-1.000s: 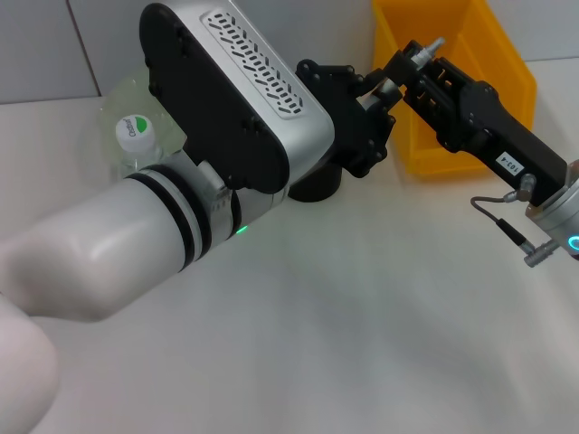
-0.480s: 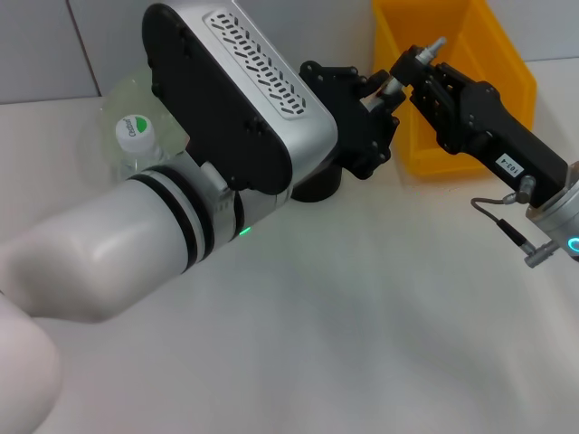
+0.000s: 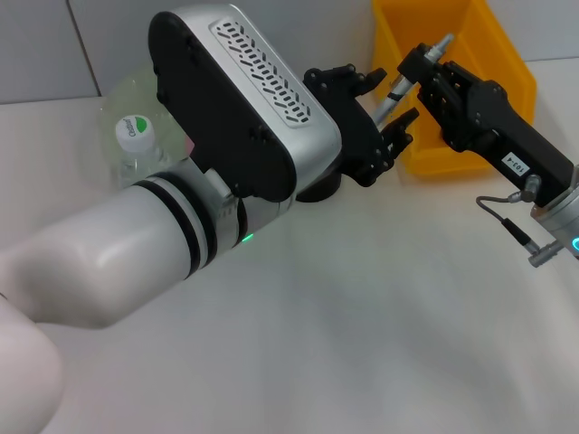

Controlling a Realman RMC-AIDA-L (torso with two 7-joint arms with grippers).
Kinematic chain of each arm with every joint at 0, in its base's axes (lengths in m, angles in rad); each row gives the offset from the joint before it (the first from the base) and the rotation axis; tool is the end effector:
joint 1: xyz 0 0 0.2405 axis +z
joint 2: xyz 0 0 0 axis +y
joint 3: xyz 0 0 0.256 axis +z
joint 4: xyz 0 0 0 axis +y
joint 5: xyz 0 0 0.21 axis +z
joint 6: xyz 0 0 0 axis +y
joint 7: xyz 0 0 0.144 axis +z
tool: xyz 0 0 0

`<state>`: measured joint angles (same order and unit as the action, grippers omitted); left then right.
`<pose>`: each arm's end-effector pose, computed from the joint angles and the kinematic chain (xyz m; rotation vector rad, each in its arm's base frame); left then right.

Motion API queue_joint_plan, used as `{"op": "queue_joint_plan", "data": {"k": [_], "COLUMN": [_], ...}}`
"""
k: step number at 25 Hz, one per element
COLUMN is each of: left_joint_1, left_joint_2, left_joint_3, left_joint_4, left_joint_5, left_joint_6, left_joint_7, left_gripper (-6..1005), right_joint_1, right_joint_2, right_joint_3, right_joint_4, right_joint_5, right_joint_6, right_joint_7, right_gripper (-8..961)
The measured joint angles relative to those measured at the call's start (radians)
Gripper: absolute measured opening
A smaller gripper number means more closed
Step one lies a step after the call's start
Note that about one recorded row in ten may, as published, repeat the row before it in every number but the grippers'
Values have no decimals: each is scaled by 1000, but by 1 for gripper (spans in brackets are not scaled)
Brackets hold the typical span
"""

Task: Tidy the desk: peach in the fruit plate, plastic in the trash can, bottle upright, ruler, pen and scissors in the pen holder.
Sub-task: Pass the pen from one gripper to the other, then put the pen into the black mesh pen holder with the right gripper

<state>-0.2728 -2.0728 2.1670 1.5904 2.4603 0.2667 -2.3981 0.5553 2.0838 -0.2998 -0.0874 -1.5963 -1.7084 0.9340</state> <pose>-0.0609 0.3033 -0.0829 -2.3782 0.0377 -0.4788 0.2438 0.3161 -0.0042 -2.0229 0.5925 1.5242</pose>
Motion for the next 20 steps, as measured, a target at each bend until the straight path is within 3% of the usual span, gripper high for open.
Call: {"op": "queue_joint_plan", "data": {"k": [6,11,15,17,20], "left_joint_1": [10,74,180,198,256], "left_joint_2": [1,2,12,13,32], "left_joint_3": [1,9,48,50,79], "left_joint_4": [3,17,49,60,93], "left_joint_5": [0,0,1,3,16], "left_joint_6": [0,-42,-175,-191,-267], "left_joint_7": [3,4,9,10,24], "left_gripper": [488,637,754,754,755], "right_joint_1": [-3,1,42,70,108], "right_joint_2": [-1,-2,-3,-3,-5], "right_joint_3": [14,15,14,7,-8], "right_joint_4": [-14,-70,-123,-141,-159], "right_joint_5": [19,78,108,108,104], "right_joint_6": [-1,28,81,111,155], "right_joint_7": [1,-18,-44,-45,-45], "right_gripper": [139,139,139,139,139]}}
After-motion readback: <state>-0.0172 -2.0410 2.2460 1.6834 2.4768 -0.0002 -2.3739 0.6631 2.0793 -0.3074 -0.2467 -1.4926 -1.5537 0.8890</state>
